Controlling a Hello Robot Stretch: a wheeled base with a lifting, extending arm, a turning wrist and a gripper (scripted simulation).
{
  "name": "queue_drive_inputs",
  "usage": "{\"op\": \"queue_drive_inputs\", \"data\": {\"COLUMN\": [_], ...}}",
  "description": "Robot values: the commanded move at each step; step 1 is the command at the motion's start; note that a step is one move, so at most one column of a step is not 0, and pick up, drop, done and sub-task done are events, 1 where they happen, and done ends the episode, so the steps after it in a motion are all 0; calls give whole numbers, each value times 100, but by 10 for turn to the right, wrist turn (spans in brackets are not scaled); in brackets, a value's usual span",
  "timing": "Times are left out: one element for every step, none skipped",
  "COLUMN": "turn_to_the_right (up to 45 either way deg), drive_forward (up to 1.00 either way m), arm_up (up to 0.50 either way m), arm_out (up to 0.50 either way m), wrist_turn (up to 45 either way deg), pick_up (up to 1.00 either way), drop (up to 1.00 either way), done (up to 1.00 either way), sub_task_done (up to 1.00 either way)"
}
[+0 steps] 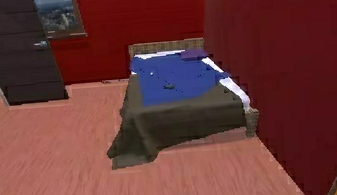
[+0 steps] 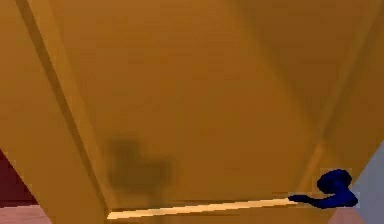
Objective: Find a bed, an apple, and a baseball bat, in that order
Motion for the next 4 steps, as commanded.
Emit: {"op": "queue_drive_inputs", "data": {"turn_to_the_right": [-90, 0, 150, 0], "drive_forward": [0, 85, 0, 0], "arm_up": [0, 0, 0, 0], "arm_out": [0, 0, 0, 0], "wrist_turn": [0, 0, 0, 0], "pick_up": [0, 0, 0, 0], "drop": [0, 0, 0, 0], "done": [0, 0, 0, 0], "sub_task_done": [0, 0, 0, 100]}}
